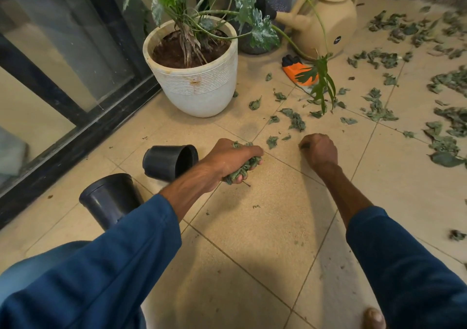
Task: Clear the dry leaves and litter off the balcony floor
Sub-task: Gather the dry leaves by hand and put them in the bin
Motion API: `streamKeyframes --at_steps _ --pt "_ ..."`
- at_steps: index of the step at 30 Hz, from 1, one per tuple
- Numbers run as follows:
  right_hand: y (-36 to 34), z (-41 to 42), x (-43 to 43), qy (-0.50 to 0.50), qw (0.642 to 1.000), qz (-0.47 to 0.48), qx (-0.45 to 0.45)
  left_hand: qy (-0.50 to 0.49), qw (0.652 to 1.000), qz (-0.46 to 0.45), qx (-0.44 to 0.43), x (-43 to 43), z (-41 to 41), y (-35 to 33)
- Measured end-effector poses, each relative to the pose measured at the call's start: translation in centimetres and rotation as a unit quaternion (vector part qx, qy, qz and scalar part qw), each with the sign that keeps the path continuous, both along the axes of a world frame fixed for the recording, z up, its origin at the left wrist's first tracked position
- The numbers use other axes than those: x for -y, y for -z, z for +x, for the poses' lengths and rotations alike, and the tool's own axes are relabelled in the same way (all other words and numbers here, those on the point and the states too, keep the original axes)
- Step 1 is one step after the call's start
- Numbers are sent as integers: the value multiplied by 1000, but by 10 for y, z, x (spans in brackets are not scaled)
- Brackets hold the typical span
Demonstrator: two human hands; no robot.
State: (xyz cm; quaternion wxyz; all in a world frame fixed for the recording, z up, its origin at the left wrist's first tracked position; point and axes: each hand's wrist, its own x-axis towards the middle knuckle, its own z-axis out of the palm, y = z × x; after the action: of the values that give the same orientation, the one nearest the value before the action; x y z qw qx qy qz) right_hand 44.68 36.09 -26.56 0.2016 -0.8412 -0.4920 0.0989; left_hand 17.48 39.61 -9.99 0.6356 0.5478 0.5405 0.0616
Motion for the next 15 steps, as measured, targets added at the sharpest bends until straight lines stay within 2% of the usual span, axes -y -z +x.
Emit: streamKeyframes --at_steps 2,4,9,13,15 --pt "4 -5 10 -2 998 -10 62 4 1000 5 -1 1 5 1" --pt "8 -5 17 5 996 -19 88 13 1000 7 1 3 10 2" --pt "-7 -8 4 -47 997 -13 -59 21 1000 7 19 10 15 -2" --pt "-15 -12 -29 -100 995 10 -23 5 1000 4 16 4 5 -4" --pt "-9 -13 -41 -127 992 -16 3 -3 1000 6 12 0 -1 -3"
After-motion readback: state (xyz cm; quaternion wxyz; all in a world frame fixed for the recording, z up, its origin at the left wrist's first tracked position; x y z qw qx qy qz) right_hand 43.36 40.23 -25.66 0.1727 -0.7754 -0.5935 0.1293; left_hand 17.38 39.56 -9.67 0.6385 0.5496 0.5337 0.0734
